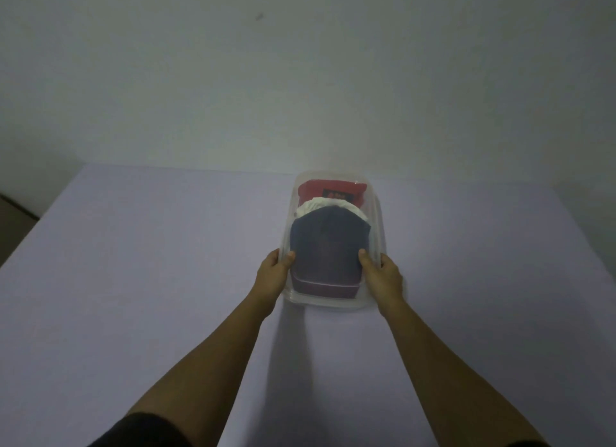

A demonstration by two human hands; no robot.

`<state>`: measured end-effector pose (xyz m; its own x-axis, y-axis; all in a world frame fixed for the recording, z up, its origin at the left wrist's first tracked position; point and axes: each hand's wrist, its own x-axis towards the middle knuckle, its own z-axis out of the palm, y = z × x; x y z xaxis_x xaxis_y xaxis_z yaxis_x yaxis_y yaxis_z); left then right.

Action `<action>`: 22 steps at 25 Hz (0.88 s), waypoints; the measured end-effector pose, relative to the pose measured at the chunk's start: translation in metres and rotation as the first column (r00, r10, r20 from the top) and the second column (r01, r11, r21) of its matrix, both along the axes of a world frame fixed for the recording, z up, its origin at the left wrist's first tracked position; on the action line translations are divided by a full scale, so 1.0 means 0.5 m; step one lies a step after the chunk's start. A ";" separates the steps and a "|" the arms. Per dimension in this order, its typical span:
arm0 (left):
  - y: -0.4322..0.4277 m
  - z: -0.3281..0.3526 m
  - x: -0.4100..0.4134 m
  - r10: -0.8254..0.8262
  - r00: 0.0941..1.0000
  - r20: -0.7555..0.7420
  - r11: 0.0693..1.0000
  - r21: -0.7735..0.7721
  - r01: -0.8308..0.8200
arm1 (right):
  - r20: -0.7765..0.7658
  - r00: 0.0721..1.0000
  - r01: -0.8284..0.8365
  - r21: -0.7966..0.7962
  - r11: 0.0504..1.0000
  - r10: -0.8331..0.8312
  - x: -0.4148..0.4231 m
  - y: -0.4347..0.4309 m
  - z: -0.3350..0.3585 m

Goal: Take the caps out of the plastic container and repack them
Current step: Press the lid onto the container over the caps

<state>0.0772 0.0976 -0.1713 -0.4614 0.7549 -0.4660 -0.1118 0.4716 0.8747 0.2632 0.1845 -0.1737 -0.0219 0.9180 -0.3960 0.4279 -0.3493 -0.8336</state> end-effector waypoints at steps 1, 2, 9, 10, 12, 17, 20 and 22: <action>0.015 -0.006 -0.004 0.008 1.000 0.011 1.000 -0.003 -0.008 | 0.004 1.000 -0.013 0.001 1.000 0.013 -0.005 0.017 -0.003; 0.028 -0.011 -0.008 0.019 1.000 0.020 1.000 -0.005 -0.019 | 0.007 1.000 -0.020 0.002 1.000 0.020 -0.009 0.033 -0.007; 0.088 -0.027 -0.038 0.031 0.999 0.036 0.999 -0.010 -0.031 | -0.003 0.999 -0.036 0.009 0.999 0.036 -0.042 0.097 -0.037; 0.095 -0.028 -0.044 0.025 0.999 0.025 1.000 -0.015 -0.024 | -0.009 0.999 -0.033 0.008 0.999 0.033 -0.046 0.102 -0.040; 0.105 -0.027 -0.052 -0.015 1.000 -0.010 0.999 -0.035 0.015 | -0.016 0.999 -0.031 0.007 0.999 0.031 -0.053 0.111 -0.046; 0.115 -0.016 -0.051 -0.130 0.982 -0.137 0.987 -0.109 0.115 | -0.056 0.997 -0.050 -0.017 0.999 0.049 -0.059 0.119 -0.045; 0.125 -0.001 -0.047 -0.183 0.964 -0.195 0.970 -0.196 0.144 | -0.048 0.995 -0.091 -0.042 0.995 0.089 -0.062 0.129 -0.035; 0.128 0.011 -0.041 -0.196 0.948 -0.252 0.955 -0.267 0.126 | -0.039 0.992 -0.124 -0.064 0.990 0.122 -0.061 0.133 -0.027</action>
<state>0.0565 0.1618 -0.1656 -0.4784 0.7084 -0.5189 0.2102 0.6661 0.7156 0.2326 0.2510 -0.1872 -0.1478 0.8791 -0.4531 0.4417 -0.3513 -0.8255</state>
